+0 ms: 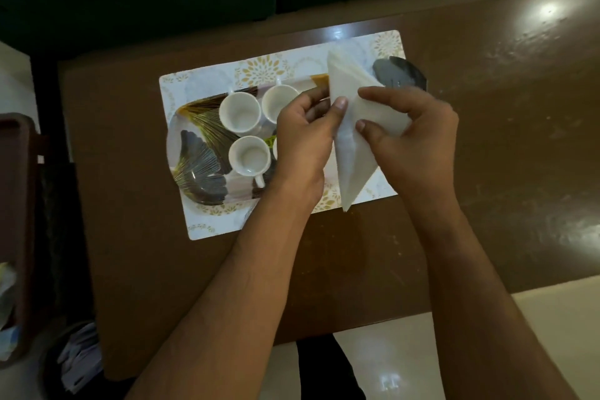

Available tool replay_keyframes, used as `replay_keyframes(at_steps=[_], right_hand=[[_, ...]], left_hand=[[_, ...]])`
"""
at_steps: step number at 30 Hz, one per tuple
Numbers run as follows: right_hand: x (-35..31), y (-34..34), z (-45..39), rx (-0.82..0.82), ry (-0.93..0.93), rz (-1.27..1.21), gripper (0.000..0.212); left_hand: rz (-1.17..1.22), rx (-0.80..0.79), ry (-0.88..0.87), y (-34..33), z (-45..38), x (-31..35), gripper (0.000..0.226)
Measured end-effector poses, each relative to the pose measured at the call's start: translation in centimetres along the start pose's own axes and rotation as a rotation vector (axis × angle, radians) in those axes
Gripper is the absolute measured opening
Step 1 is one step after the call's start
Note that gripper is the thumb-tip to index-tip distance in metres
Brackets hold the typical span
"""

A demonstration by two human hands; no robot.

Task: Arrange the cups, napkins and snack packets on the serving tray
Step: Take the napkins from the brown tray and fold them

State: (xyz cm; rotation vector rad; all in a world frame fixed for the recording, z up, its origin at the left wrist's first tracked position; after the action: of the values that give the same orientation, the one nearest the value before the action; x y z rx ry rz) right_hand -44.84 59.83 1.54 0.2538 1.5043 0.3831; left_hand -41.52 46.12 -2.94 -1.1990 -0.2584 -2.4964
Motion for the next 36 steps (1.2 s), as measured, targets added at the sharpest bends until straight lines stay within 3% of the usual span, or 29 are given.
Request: replay_keyframes(at_steps=[8,15,22,36], right_hand=[[0.4,5.1,-4.4,0.12,0.099,0.375,0.044],[1.3,5.3,-7.4,0.089,0.112,0.528,0.044],[3.5,3.3,-9.4,-0.042,0.114,0.51,0.05],[4.7,3.9,-10.0,-0.038,0.096,0.473,0.038]], left_hand=[[-0.107,-0.018,-0.01,-6.0,-1.7,0.9,0.041],[-0.162,-0.014,0.028,-8.0,-3.6,1.5,0.048],[-0.189,-0.018,0.073,-8.9,-5.3,0.9,0.04],[-0.237,-0.065,0.07,-10.8,-6.3,0.5,0.042]])
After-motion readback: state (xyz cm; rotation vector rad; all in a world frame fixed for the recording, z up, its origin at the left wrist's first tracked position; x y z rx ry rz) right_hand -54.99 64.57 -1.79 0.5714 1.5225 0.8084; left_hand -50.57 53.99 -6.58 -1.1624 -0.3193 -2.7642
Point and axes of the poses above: each hand's wrist, its own z-axis away from the middle knuckle, its own y-axis out of the back of the hand, x = y × z, the point moved 5 cm from there along -z, towards the middle knuckle, and after that the axes turned 13 degrees about -z, right-handed, at the moved point
